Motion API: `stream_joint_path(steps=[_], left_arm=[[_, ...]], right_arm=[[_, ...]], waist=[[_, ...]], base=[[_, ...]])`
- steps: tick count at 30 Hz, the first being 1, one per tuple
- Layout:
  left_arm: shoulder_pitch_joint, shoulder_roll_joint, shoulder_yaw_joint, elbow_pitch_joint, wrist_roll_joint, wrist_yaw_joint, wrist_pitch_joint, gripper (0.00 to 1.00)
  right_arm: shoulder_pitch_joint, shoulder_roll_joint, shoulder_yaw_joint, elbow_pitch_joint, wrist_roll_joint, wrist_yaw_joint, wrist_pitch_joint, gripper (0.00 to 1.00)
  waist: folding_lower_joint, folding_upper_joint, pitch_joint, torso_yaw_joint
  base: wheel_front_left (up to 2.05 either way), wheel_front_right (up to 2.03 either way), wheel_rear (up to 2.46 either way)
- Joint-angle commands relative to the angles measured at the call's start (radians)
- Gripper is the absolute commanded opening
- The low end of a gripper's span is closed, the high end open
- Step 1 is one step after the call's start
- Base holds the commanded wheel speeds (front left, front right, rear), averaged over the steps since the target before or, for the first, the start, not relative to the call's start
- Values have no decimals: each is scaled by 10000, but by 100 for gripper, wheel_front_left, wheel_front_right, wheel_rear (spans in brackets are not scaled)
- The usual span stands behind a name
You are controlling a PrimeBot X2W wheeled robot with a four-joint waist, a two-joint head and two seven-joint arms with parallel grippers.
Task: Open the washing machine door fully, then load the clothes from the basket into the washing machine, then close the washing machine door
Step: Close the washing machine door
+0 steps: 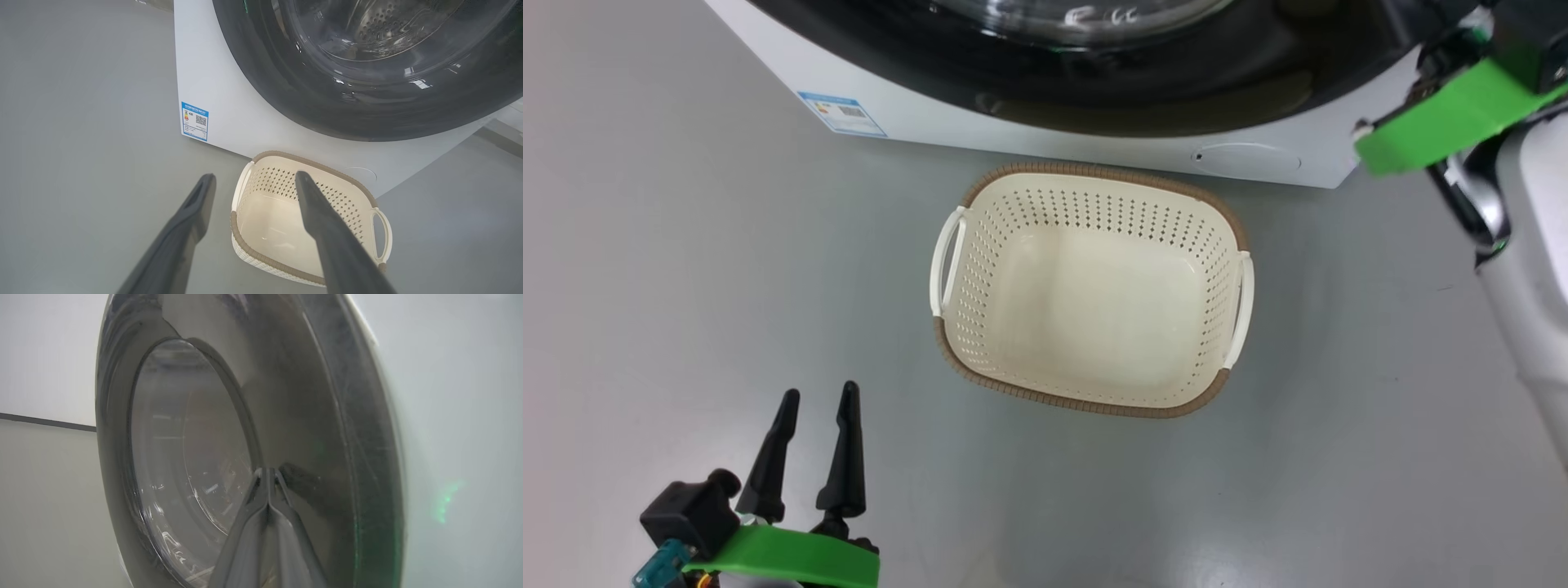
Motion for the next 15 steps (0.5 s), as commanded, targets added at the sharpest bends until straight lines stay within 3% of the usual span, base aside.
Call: stream_joint_path(steps=[1, 15], left_arm=[[-161, 129, 288, -247, -111, -46, -65, 100], [-134, 129, 303, -167, -74, -73, -65, 100]], right_arm=[[-579, -145, -30, -48, -175, 12, -46, 0], [-1422, -593, -334, 780, -478, 12, -46, 0]], waist=[[0, -1, 99, 41], [0, -1, -163, -38]], base=[[0, 0, 0], [0, 0, 0]])
